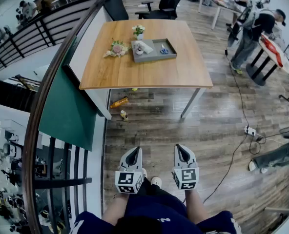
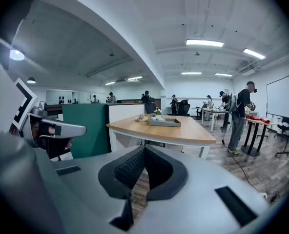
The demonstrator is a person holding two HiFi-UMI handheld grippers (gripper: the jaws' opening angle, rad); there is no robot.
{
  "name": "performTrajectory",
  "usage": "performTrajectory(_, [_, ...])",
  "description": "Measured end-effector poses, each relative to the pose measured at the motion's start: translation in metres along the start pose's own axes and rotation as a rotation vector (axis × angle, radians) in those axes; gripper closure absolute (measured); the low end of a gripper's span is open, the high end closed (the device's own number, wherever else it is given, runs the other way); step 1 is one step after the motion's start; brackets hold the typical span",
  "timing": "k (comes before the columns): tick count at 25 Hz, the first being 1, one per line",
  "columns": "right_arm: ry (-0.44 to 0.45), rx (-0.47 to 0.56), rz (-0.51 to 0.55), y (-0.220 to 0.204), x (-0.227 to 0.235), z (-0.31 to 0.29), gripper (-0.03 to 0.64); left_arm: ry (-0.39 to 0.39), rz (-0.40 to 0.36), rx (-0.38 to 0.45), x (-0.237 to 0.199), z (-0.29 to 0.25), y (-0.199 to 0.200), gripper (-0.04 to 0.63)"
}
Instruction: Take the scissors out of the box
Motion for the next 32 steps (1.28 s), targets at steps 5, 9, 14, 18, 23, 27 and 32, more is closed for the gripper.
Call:
performTrajectory(5, [-0.008,-0.012,0.024,-0.002,-0.002,0.008,0.609,0.004,0.005,0.012,-0.001,0.008,0.001,0.592])
performTrajectory(9, [-0.054,-0.024,-0.029,-0.008,0.006,0.008,0.606,-0.03,-0.006,0.013,0.002,0.007,0.003,0.591])
performTrajectory(14, [-0.01,-0.003,-0.068,-0.002,0.005,0.004,0.387,-0.105,-0.006,0.003,0.003,-0.001,0.003,0.378])
performTrajectory(18, [-0.013,-0.004,-0.081,0.0,0.005,-0.001,0.279,-0.133,-0.027,-0.007,-0.004,-0.011,0.006,0.253])
performTrajectory(23, [-0.052,-0.024,-0.058,0.008,0.002,-0.019,0.262,-0.171,-0.043,-0.018,-0.019,-0.024,0.015,0.241])
performTrajectory(27, [-0.083,-0.027,-0.041,0.015,-0.002,-0.033,0.265,-0.194,-0.048,-0.022,-0.037,-0.032,0.017,0.242])
performTrajectory(32, [-0.106,-0.026,-0.061,0.025,-0.009,-0.046,0.272,-0.199,-0.044,-0.017,-0.058,-0.042,0.027,0.242])
Point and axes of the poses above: the fingertips, and each gripper's own axes: z backward along the fingers, x to its right, y out of its top, the point moved 1 cm from there along z, backward along the fingers, and after that the axes turned 6 degrees about -x, right-handed, at the moved point
